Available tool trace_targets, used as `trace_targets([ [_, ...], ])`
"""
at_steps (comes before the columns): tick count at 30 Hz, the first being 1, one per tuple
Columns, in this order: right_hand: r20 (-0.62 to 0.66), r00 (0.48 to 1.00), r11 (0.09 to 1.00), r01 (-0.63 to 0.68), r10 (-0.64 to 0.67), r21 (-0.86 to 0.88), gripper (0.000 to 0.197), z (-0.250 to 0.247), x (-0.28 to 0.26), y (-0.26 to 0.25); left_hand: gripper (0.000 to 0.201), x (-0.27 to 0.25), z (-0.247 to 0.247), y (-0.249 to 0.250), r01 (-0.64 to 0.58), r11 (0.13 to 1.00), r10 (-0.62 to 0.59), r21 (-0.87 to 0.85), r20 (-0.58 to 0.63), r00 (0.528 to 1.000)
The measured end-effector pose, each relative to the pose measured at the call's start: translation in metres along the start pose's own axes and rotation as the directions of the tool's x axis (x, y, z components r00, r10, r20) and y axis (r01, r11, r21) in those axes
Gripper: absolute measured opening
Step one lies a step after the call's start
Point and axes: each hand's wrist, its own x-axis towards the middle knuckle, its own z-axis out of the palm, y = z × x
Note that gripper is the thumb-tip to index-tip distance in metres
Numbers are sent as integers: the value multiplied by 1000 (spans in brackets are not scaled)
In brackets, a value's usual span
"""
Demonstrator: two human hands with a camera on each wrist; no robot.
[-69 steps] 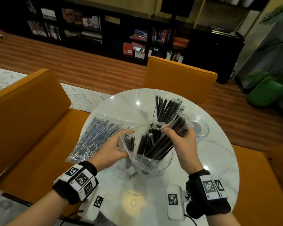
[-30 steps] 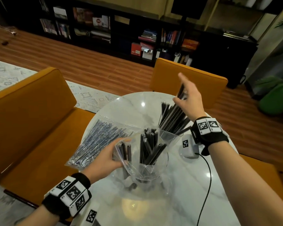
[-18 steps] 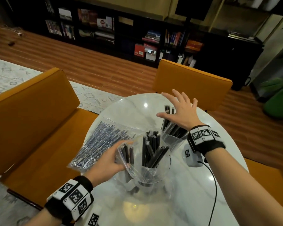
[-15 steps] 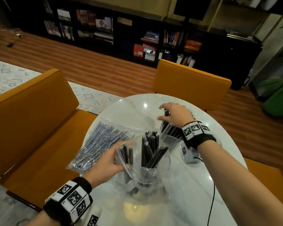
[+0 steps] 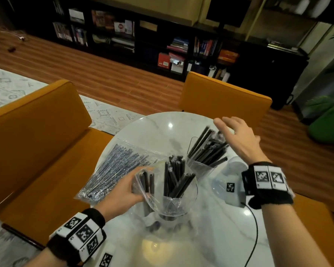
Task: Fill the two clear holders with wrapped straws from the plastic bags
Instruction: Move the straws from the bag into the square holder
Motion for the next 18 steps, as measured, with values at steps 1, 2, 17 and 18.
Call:
trace_targets([
  [1, 16, 1000, 1000, 15, -15, -2, 96, 5, -8, -3, 68, 0, 0, 0, 0, 1000, 0, -2, -1, 1000],
  [2, 47, 998, 999, 32, -31, -28, 102, 13, -12, -6, 68, 0, 0, 0, 0, 1000, 0, -5, -3, 1000],
  [17, -87, 989, 971, 99, -120, -217, 54, 44, -2, 5, 65, -3, 3, 3, -13, 1000, 13, 15, -7, 1000],
  [18, -169, 974, 979, 120, -148, -165, 50, 37, -8, -1, 65, -2, 3, 3, -11, 1000, 11, 14, -1, 1000],
])
